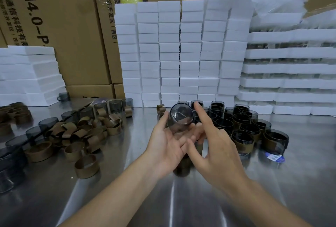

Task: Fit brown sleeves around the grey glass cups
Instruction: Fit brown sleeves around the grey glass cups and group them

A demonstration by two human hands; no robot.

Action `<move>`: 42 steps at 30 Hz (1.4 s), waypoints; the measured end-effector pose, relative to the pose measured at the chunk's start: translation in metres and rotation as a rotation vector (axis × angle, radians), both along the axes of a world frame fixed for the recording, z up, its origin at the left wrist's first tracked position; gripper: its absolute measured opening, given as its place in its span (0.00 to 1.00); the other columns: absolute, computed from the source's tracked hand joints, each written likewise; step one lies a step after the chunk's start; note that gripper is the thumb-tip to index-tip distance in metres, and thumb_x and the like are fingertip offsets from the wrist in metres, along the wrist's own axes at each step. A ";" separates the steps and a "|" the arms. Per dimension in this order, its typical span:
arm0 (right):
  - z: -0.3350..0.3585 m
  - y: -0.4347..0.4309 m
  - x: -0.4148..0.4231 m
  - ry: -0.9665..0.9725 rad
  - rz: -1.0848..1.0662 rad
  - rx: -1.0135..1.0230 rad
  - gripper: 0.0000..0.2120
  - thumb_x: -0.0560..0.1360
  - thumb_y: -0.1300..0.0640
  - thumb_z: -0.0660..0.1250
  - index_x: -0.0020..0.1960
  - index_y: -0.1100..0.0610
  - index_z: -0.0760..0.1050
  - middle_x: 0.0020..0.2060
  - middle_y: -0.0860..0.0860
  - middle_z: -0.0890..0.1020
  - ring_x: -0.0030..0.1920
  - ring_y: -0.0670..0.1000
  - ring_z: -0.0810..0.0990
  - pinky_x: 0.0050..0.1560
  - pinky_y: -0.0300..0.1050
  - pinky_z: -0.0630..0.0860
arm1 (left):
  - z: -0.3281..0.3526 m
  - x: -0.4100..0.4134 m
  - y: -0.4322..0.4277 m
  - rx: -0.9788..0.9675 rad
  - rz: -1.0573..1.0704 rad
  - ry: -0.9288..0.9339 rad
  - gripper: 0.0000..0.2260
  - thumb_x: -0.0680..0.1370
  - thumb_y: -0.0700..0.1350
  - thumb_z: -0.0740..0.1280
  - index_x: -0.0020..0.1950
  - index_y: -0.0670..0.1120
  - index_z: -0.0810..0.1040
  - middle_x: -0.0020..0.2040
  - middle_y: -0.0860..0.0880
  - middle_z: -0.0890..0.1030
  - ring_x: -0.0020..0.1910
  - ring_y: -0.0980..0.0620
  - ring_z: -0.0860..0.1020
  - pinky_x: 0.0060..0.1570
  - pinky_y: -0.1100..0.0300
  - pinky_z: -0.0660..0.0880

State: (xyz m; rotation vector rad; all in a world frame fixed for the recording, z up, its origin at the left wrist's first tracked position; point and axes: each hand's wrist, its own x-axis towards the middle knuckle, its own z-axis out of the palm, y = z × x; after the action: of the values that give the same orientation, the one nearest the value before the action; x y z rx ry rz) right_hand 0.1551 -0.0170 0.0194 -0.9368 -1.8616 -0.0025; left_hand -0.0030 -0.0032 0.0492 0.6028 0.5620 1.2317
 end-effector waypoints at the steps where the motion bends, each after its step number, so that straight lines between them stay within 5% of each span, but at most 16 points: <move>1: 0.000 -0.001 0.000 -0.010 -0.009 0.011 0.41 0.78 0.44 0.64 0.88 0.38 0.51 0.46 0.38 0.78 0.44 0.46 0.78 0.54 0.50 0.78 | -0.001 0.000 0.002 -0.007 0.008 0.022 0.31 0.84 0.63 0.66 0.69 0.37 0.82 0.55 0.39 0.86 0.49 0.43 0.88 0.44 0.54 0.84; 8: 0.008 -0.003 -0.004 -0.249 -0.106 0.317 0.34 0.78 0.55 0.70 0.83 0.48 0.70 0.42 0.43 0.74 0.41 0.50 0.74 0.44 0.51 0.75 | -0.003 0.002 0.006 0.050 -0.006 0.104 0.31 0.85 0.67 0.59 0.59 0.43 0.89 0.57 0.45 0.87 0.50 0.49 0.86 0.56 0.55 0.79; 11: 0.013 -0.005 -0.005 -0.243 -0.222 0.325 0.35 0.77 0.54 0.70 0.83 0.48 0.69 0.38 0.42 0.72 0.40 0.52 0.74 0.46 0.53 0.75 | -0.002 0.003 0.006 0.080 -0.028 0.127 0.31 0.85 0.67 0.58 0.53 0.46 0.91 0.56 0.46 0.88 0.52 0.50 0.86 0.59 0.54 0.78; 14: 0.015 -0.007 -0.006 -0.201 -0.219 0.315 0.36 0.77 0.54 0.71 0.84 0.50 0.68 0.36 0.41 0.71 0.39 0.52 0.74 0.46 0.54 0.77 | -0.002 0.006 0.004 0.103 -0.028 0.137 0.30 0.85 0.67 0.58 0.54 0.47 0.91 0.58 0.46 0.88 0.55 0.50 0.86 0.62 0.54 0.79; 17: 0.016 -0.007 -0.003 -0.309 -0.181 0.415 0.33 0.79 0.55 0.70 0.83 0.46 0.70 0.36 0.43 0.72 0.39 0.53 0.74 0.46 0.54 0.76 | -0.001 0.007 0.003 0.131 -0.011 0.128 0.30 0.80 0.69 0.64 0.61 0.43 0.87 0.62 0.44 0.81 0.62 0.44 0.75 0.66 0.50 0.70; 20: 0.017 -0.009 -0.006 -0.177 -0.210 0.251 0.37 0.78 0.49 0.67 0.86 0.44 0.63 0.33 0.40 0.68 0.36 0.48 0.74 0.46 0.54 0.77 | -0.001 0.005 0.004 0.160 0.008 0.183 0.29 0.83 0.69 0.63 0.60 0.46 0.88 0.61 0.44 0.84 0.58 0.46 0.81 0.67 0.50 0.72; 25: 0.009 -0.008 -0.007 -0.092 -0.199 0.034 0.42 0.77 0.35 0.63 0.87 0.37 0.50 0.31 0.38 0.74 0.33 0.42 0.75 0.51 0.44 0.74 | -0.003 0.001 0.002 0.195 0.039 0.275 0.29 0.80 0.70 0.67 0.61 0.45 0.87 0.56 0.42 0.85 0.50 0.44 0.84 0.51 0.53 0.81; 28: 0.010 -0.003 -0.003 0.041 -0.152 -0.087 0.39 0.74 0.30 0.65 0.82 0.32 0.58 0.37 0.36 0.79 0.39 0.43 0.80 0.51 0.44 0.77 | -0.001 -0.002 -0.001 0.249 0.102 0.401 0.26 0.78 0.69 0.72 0.62 0.49 0.88 0.65 0.42 0.86 0.63 0.45 0.84 0.60 0.52 0.80; 31: 0.009 0.001 0.000 0.115 -0.119 -0.151 0.33 0.70 0.29 0.69 0.73 0.34 0.69 0.49 0.34 0.83 0.46 0.42 0.83 0.52 0.51 0.81 | -0.001 -0.003 -0.003 0.317 0.117 0.439 0.27 0.79 0.61 0.74 0.70 0.44 0.82 0.65 0.39 0.84 0.64 0.44 0.83 0.63 0.51 0.78; 35: 0.003 -0.002 -0.009 0.299 0.105 -0.272 0.30 0.70 0.40 0.79 0.69 0.35 0.73 0.51 0.35 0.87 0.50 0.40 0.87 0.51 0.43 0.83 | 0.000 0.004 -0.008 0.389 0.039 0.337 0.23 0.74 0.50 0.81 0.66 0.44 0.83 0.62 0.40 0.84 0.64 0.41 0.83 0.70 0.45 0.78; 42: 0.015 -0.008 -0.020 0.657 0.510 -0.589 0.22 0.70 0.66 0.83 0.59 0.53 0.81 0.47 0.58 0.90 0.49 0.56 0.90 0.56 0.50 0.86 | 0.005 0.003 -0.010 0.455 0.077 0.356 0.25 0.68 0.48 0.82 0.63 0.44 0.85 0.67 0.48 0.86 0.65 0.42 0.85 0.61 0.49 0.83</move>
State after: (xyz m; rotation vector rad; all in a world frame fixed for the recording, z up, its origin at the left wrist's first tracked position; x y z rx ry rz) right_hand 0.1350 -0.0249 0.0342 -0.6866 -1.4284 1.0822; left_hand 0.0001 -0.0131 0.0541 1.2094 0.6070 1.3437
